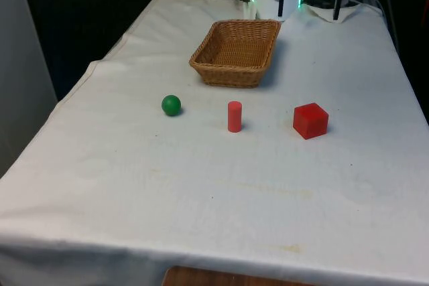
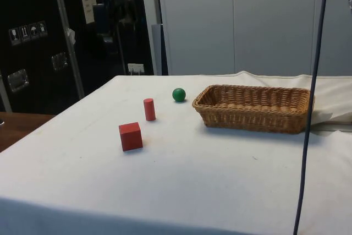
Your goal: Pick up the object to the left of the cylinder and place it into the basket.
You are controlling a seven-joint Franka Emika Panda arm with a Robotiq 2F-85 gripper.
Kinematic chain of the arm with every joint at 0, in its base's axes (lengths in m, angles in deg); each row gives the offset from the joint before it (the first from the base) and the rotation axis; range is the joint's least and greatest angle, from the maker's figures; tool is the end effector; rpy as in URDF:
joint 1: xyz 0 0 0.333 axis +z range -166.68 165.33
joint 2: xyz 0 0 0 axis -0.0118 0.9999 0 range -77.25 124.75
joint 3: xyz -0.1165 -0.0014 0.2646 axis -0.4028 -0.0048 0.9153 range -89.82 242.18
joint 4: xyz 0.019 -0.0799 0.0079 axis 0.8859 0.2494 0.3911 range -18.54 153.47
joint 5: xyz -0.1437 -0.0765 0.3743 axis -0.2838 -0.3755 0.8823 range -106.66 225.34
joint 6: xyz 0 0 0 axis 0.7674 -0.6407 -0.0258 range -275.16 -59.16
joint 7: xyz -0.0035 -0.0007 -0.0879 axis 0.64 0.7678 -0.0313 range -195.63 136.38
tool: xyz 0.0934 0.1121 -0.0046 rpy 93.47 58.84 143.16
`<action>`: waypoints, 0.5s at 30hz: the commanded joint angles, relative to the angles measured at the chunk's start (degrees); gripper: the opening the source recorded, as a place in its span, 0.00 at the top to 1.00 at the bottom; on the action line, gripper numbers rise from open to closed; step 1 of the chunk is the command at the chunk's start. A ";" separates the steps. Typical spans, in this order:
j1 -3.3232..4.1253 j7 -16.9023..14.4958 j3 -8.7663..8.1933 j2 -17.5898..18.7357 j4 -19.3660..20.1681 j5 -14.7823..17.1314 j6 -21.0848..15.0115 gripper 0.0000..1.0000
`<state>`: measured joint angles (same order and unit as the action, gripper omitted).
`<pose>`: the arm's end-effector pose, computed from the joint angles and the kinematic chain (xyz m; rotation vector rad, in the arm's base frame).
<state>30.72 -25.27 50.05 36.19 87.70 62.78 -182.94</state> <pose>0.6092 0.0650 0.3184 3.0995 -0.0088 0.0447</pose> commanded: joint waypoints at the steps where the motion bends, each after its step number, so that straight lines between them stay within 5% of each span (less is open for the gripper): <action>1: 0.06 0.17 0.11 0.00 0.46 0.29 -1.20 0.00; 15: 0.17 0.86 1.20 1.83 2.12 0.40 -6.13 0.00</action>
<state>30.78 -24.64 51.20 38.08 89.54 63.01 -188.22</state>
